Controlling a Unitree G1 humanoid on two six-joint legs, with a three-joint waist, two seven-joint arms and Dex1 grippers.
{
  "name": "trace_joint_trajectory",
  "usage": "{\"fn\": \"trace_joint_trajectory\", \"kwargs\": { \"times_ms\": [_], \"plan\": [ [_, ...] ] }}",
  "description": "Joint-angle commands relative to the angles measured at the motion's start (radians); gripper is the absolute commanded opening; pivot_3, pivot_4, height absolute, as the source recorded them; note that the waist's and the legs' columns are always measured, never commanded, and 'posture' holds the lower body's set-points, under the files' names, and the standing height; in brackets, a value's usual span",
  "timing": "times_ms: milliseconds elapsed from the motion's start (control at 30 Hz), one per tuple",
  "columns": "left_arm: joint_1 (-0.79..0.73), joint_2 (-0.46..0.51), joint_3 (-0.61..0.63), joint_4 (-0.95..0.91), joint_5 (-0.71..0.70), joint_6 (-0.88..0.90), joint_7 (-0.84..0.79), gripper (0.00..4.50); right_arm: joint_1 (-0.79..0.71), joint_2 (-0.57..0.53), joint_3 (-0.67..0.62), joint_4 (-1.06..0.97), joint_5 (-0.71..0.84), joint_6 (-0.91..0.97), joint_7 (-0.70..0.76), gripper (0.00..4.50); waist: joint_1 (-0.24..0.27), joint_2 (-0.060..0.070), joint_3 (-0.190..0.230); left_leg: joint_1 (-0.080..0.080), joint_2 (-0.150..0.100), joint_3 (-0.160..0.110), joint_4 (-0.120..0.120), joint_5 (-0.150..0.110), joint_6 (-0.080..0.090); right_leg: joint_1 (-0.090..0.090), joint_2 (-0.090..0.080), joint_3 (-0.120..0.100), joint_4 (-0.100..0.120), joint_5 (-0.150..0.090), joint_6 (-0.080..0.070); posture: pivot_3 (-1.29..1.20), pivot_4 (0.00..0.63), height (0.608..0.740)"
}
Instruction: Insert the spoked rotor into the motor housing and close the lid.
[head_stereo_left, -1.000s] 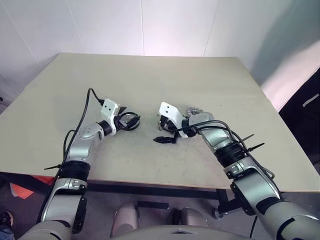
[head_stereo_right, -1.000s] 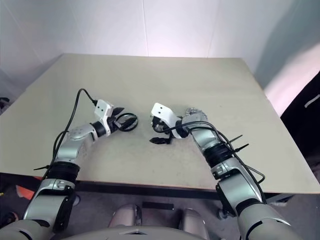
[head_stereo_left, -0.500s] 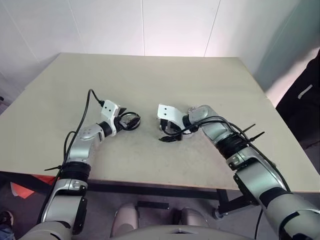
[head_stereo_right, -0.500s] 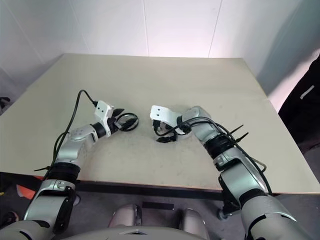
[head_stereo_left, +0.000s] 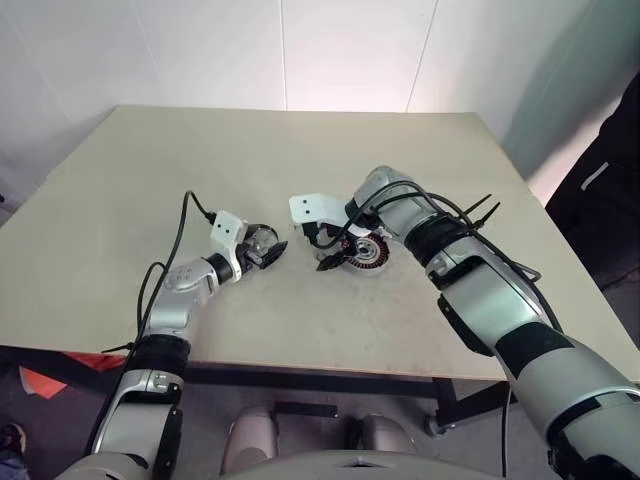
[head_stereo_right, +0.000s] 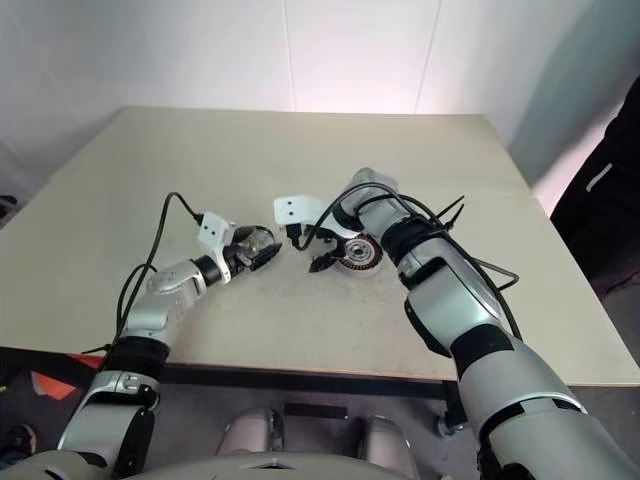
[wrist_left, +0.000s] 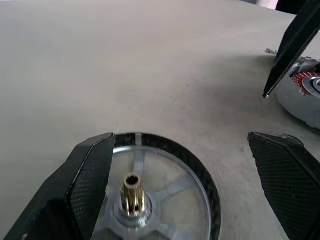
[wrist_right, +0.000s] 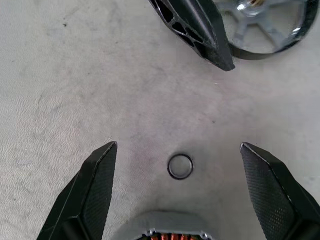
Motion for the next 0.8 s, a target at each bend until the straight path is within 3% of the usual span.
{"fn": "trace_joint_trajectory", "kwargs": {
  "times_ms": [33,300,767,800],
  "plan": [
    [0.015,0.0,0.007,-0.084,-0.012,0.005,0.019,4.5,-0.062,0.033,0.013,0.107,-0.049,-0.063,-0.025,4.41,0.0,0.002,0.001,0.0,0.0,0.0,0.0,0.0,0.0,0.0,0.0,0.0,0.0,0.0,0.0,0.0,0.0,0.74],
    [0.067,-0.007,0.006,-0.154,-0.017,0.039,0.044,4.5,-0.103,0.071,0.002,0.259,-0.12,-0.124,-0.113,4.41,-0.003,0.005,0.003,0.001,0.001,0.0,0.001,0.0,0.0,0.0,0.0,0.0,0.002,0.0,0.0,0.0,0.0,0.74],
    [0.107,-0.015,0.002,-0.201,-0.02,0.063,0.058,4.5,-0.12,0.067,0.016,0.339,-0.195,-0.137,-0.182,4.41,-0.001,0.009,0.005,0.001,0.001,0.001,0.002,0.0,-0.001,0.001,0.0,0.0,0.003,0.0,0.0,0.0,0.0,0.74],
    [0.111,-0.014,0.003,-0.206,-0.02,0.065,0.058,4.5,-0.117,0.067,0.018,0.34,-0.198,-0.138,-0.183,4.24,-0.001,0.009,0.005,0.001,0.001,0.001,0.002,0.0,-0.001,0.001,0.0,0.0,0.003,0.0,0.0,0.0,0.0,0.74]
  ]
}}
